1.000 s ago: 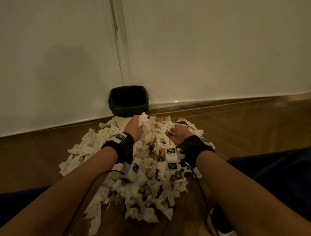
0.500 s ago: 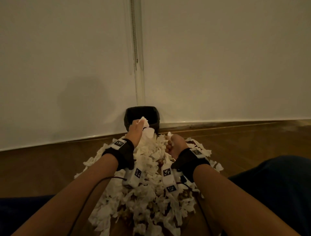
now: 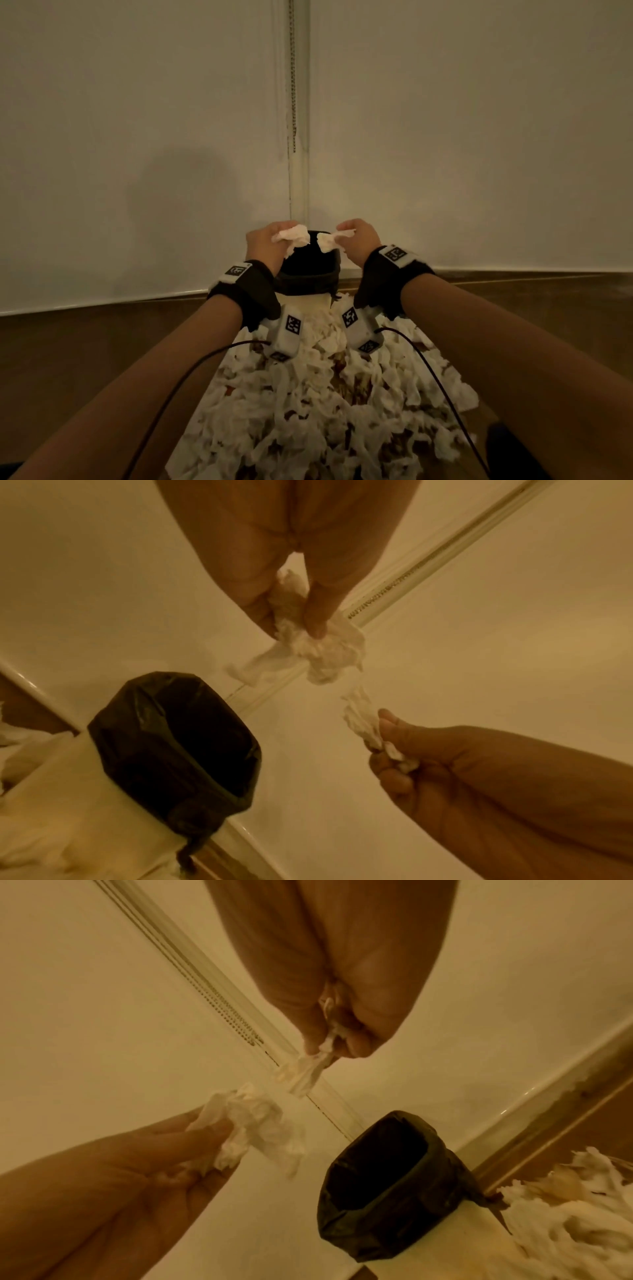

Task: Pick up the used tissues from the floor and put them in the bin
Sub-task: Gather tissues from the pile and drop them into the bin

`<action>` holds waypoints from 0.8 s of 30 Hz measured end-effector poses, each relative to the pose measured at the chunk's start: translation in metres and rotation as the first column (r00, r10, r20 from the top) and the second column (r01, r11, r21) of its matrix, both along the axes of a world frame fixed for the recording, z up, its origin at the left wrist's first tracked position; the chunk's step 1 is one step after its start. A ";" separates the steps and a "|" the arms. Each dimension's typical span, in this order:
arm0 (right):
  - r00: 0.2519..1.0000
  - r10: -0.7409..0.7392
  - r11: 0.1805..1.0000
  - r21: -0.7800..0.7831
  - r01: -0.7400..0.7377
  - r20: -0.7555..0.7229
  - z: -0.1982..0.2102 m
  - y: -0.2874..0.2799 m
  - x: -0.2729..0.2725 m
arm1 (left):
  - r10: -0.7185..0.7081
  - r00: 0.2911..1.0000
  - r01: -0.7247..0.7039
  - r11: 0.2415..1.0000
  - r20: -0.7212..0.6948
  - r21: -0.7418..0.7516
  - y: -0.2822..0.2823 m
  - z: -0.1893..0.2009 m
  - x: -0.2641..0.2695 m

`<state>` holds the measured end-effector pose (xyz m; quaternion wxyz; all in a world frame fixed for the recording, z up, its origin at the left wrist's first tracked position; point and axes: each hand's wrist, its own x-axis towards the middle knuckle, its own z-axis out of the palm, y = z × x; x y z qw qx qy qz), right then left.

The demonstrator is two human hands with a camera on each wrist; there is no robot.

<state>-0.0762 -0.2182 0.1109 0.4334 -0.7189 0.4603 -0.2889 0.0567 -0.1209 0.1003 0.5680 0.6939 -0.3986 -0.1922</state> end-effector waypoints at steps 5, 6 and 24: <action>0.998 -0.017 0.998 0.056 0.020 -0.053 -0.036 -0.035 0.023 | 0.094 0.995 -0.095 0.995 -0.026 -0.029 -0.031 -0.029 0.023; 0.998 -0.023 0.996 0.082 0.028 -0.055 -0.045 -0.039 0.027 | 0.107 0.994 -0.107 0.994 -0.010 -0.013 -0.037 -0.035 0.025; 0.999 -0.037 0.964 0.264 0.030 0.020 -0.096 -0.063 0.063 | 0.083 0.995 -0.092 0.980 0.056 0.176 -0.073 -0.089 0.043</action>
